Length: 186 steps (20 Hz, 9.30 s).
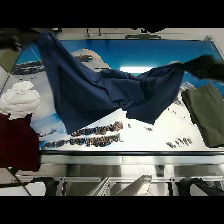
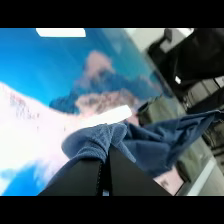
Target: Fold the shirts.
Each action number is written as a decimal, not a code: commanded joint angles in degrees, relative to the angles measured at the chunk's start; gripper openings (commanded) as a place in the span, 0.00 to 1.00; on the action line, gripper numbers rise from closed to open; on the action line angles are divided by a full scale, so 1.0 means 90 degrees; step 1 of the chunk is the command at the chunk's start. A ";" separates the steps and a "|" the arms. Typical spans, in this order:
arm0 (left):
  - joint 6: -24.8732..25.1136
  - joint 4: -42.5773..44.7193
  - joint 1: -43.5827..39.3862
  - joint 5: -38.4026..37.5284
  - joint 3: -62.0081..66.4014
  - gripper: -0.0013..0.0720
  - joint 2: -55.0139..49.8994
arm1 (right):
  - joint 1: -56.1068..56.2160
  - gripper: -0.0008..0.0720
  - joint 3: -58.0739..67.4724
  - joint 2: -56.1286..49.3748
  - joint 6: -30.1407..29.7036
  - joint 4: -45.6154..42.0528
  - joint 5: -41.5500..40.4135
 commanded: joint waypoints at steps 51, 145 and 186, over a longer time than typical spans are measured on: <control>-0.1003 0.2414 -0.0746 0.2176 -0.5668 0.06 0.0000 | 0.0036 0.03 -0.0760 -0.3135 -0.1027 -0.0741 -0.1314; -0.0920 0.3106 -0.0525 0.1671 -0.6334 0.06 0.1569 | -0.2276 0.40 -0.0733 -0.3116 -0.1100 -0.1802 0.0794; 0.0979 -0.7842 0.4510 -0.3060 -0.1843 0.06 0.4165 | -0.3004 0.03 0.1792 0.3616 -0.2633 0.3929 -0.0721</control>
